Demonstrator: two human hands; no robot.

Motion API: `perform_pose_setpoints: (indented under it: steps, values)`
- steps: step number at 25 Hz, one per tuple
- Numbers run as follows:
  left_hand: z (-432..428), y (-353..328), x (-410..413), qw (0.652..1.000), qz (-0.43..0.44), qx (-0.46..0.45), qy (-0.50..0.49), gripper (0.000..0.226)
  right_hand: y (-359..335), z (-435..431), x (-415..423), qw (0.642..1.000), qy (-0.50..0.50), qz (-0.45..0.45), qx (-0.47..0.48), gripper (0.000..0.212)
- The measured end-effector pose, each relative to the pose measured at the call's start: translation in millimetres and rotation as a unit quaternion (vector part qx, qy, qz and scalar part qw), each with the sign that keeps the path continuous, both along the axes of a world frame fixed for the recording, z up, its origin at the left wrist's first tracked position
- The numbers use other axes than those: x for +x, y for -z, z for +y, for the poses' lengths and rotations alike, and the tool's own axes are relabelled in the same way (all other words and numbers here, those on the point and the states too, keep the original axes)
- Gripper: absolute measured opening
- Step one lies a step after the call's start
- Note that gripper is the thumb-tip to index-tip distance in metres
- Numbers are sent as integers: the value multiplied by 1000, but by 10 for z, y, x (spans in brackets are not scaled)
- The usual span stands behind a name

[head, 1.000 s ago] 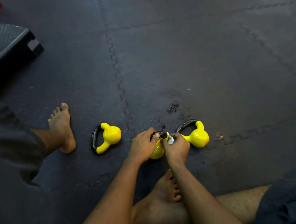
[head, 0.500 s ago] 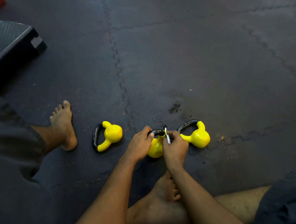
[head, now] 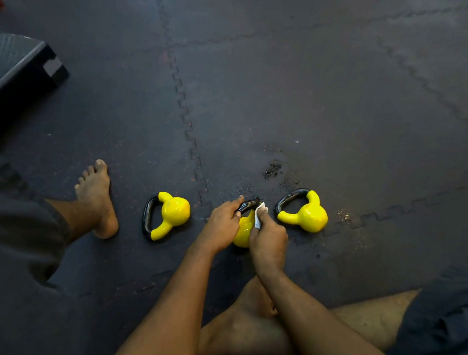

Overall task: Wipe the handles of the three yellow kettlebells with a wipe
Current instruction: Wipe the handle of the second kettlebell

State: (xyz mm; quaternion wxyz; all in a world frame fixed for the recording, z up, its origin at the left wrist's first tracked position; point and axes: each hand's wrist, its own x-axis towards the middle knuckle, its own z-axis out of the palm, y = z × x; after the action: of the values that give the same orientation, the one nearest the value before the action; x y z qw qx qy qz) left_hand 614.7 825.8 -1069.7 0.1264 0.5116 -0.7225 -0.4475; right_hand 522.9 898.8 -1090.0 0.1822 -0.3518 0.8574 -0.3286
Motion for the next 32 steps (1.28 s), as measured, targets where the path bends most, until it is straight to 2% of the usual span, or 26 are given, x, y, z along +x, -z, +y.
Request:
perform_pose_setpoints:
  steps: [5, 8, 10, 12, 14, 17, 22, 27, 30, 32]
  values:
    - [16, -17, -16, 999, -27, -30, 14, 50, 38, 51, 36, 995, -69, 47, 60, 36]
    - [55, -43, -13, 999, -29, -40, 21, 49, -11, 62, 31, 999, -35, 6, 29, 36]
    - [46, -39, -1, 999, -28, -35, 18, 50, -3, 88, 50, 995, -77, 60, 11, 34]
    - [28, -39, 2, 999, -32, -28, 15, 50, -11, 128, 80, 983, -136, 117, 43, 35]
    - [20, -38, 6, 999, -33, -24, 12, 50, -30, 137, 96, 981, -148, 113, 57, 34]
    - [30, -46, 0, 999, -30, -28, 16, 49, -18, 133, 76, 985, -135, 106, 8, 38]
    - [12, -50, -17, 999, -33, -19, 15, 49, 15, 128, 91, 974, -184, 130, 38, 34]
    - [36, -45, -15, 999, -23, -41, 21, 48, 40, 123, 21, 992, -83, 94, 20, 31]
    - [56, 18, 1, 997, 10, -74, 16, 36, 54, 54, -172, 996, 84, -34, -11, 24]
    - [69, 33, -2, 997, 25, -71, 12, 30, 96, -19, -330, 983, 132, -108, -63, 19]
